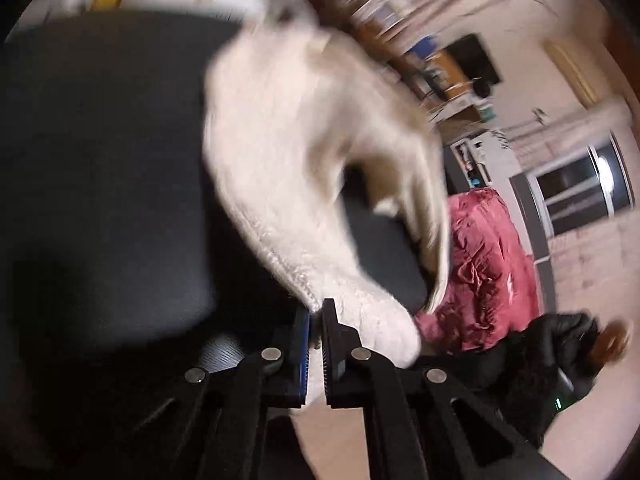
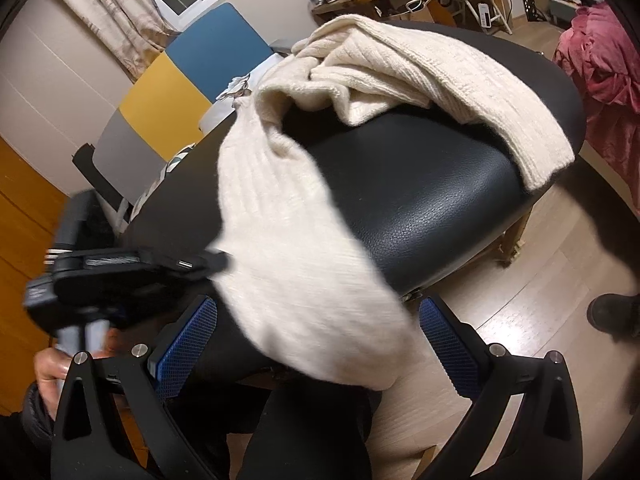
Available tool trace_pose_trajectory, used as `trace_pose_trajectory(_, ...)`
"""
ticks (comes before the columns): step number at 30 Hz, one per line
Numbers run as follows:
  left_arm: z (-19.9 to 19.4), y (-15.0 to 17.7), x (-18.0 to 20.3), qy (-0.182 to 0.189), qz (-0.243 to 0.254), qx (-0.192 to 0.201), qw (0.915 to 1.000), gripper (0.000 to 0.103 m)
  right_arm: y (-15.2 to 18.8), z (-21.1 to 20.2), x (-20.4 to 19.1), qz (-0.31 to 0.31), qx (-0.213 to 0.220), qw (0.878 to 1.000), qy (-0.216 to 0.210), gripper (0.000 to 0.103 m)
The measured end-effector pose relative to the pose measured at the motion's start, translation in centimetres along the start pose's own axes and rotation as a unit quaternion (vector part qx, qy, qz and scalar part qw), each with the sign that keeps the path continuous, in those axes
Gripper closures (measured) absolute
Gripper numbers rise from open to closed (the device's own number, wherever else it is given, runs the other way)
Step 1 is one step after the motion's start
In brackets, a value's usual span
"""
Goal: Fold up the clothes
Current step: 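Grasp the sweater edge with the left gripper and lift it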
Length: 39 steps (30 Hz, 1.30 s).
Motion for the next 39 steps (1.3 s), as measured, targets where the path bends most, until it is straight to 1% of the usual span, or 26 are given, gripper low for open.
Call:
trace_pose_trajectory(2, -3.3, -1.3, -0.3, -0.04, 0.043, 0.038, 0.9975, 0.099, -0.2, -0.3, -0.2, -0.002, 0.005, 1.0, -0.004, 0.0)
trace_pose_trajectory(3, -5.1, -2.0, -1.5, -0.09, 0.071, 0.052, 0.992, 0.098, -0.2, -0.3, -0.3, -0.002, 0.006, 1.0, -0.005, 0.0)
trace_pose_trajectory(5, -5.4, -2.3, -3.6, -0.125, 0.094, 0.018, 0.9875, 0.097, 0.0, 0.1, -0.5, -0.004, 0.0, 1.0, -0.006, 0.0)
trace_pose_trajectory(7, -5.4, -1.7, -7.3, -0.142, 0.047, -0.016, 0.9886, 0.097, 0.4, 0.7, -0.6, -0.003, -0.01, 1.0, -0.005, 0.0)
trace_pose_trajectory(8, -5.3, -1.3, -8.3, -0.129, 0.029, -0.028, 0.9909, 0.097, 0.6, 1.0, -0.7, -0.003, -0.016, 1.0, -0.004, 0.0)
trace_pose_trajectory(10, -5.8, -0.4, -10.0, -0.104, -0.004, -0.034, 0.9939, 0.094, 1.0, 1.4, -1.3, -0.013, -0.023, 1.0, 0.0, 0.0)
trace_pose_trajectory(11, -6.3, 0.0, -10.8, -0.1, -0.016, -0.027, 0.9945, 0.094, 1.2, 1.6, -1.6, -0.019, -0.026, 0.999, 0.002, 0.0)
trace_pose_trajectory(13, -7.1, 1.3, -11.9, -0.094, -0.028, -0.024, 0.9949, 0.093, 1.5, 1.6, -2.5, -0.032, -0.028, 0.999, -0.003, 0.0)
trace_pose_trajectory(14, -7.2, 2.2, -12.3, -0.085, -0.033, -0.024, 0.9956, 0.092, 1.5, 1.6, -3.0, -0.038, -0.029, 0.999, -0.011, 0.0)
trace_pose_trajectory(16, -6.8, 3.8, -12.0, -0.057, -0.035, -0.028, 0.9973, 0.089, 1.7, 1.6, -4.6, -0.059, -0.032, 0.997, -0.035, 0.0)
trace_pose_trajectory(17, -6.3, 4.7, -11.7, -0.047, -0.035, -0.034, 0.9977, 0.089, 1.9, 1.6, -5.4, -0.067, -0.034, 0.996, -0.047, 0.0)
trace_pose_trajectory(19, -4.9, 6.4, -10.8, -0.025, -0.031, -0.049, 0.998, 0.088, 2.2, 2.1, -7.0, -0.058, -0.057, 0.992, -0.096, 0.0)
trace_pose_trajectory(21, -3.4, 7.6, -9.6, -0.002, -0.031, -0.064, 0.9974, 0.088, 2.5, 2.5, -8.7, -0.047, -0.081, 0.985, -0.147, 0.0)
trace_pose_trajectory(23, -2.3, 8.1, -8.7, 0.022, -0.034, -0.075, 0.9964, 0.086, 2.8, 2.9, -10.3, -0.036, -0.105, 0.974, -0.197, 0.0)
trace_pose_trajectory(26, -1.4, 8.4, -8.5, 0.032, -0.04, -0.074, 0.9959, 0.086, 3.1, 3.2, -12.6, -0.019, -0.14, 0.952, -0.271, 0.0)
trace_pose_trajectory(27, -1.4, 8.5, -8.4, 0.034, -0.042, -0.074, 0.9958, 0.086, 2.9, 3.6, -12.9, -0.009, -0.148, 0.949, -0.279, 0.0)
trace_pose_trajectory(29, -1.1, 8.3, -8.2, 0.041, -0.046, -0.074, 0.9954, 0.085, 2.5, 4.9, -13.2, 0.007, -0.159, 0.947, -0.279, 0.0)
trace_pose_trajectory(30, -0.9, 8.2, -8.1, 0.048, -0.048, -0.072, 0.9951, 0.085, 2.4, 5.7, -13.3, 0.012, -0.162, 0.948, -0.273, 0.0)
trace_pose_trajectory(32, -0.5, 8.1, -7.7, 0.062, -0.053, -0.069, 0.9943, 0.085, 2.4, 7.0, -13.2, 0.019, -0.166, 0.953, -0.253, 0.0)
trace_pose_trajectory(33, -0.3, 8.1, -7.5, 0.069, -0.054, -0.067, 0.9939, 0.087, 2.4, 7.6, -12.8, 0.023, -0.167, 0.957, -0.238, 0.0)
trace_pose_trajectory(34, 0.1, 7.9, -7.2, 0.068, -0.049, -0.064, 0.9944, 0.098, 2.5, 8.3, -12.5, 0.026, -0.168, 0.96, -0.223, 0.0)
trace_pose_trajectory(35, 0.2, 7.9, -7.2, 0.058, -0.042, -0.061, 0.9956, 0.099, 2.5, 8.9, -12.2, 0.029, -0.17, 0.963, -0.208, 0.0)
trace_pose_trajectory(36, 0.2, 7.8, -7.2, 0.057, -0.042, -0.057, 0.9959, 0.099, 2.3, 9.5, -11.8, 0.037, -0.174, 0.964, -0.2, 0.0)
trace_pose_trajectory(38, -0.4, 7.3, -6.9, 0.06, -0.05, -0.042, 0.9961, 0.099, 2.0, 9.8, -11.1, 0.061, -0.174, 0.961, -0.208, 0.0)
trace_pose_trajectory(39, -1.5, 6.4, -6.8, 0.051, -0.04, -0.023, 0.9976, 0.1, 1.9, 9.6, -10.9, 0.068, -0.171, 0.96, -0.212, 0.0)
Point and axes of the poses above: each gripper's, at about its wrist camera, not at the fingertips, and z roughly the way its jaws point, x to its right, y to its underside, the point moved 8 cm from there along z, roughly the way its jaws point, and after that the axes turned 9 degrees about z, right-handed, at the moved point
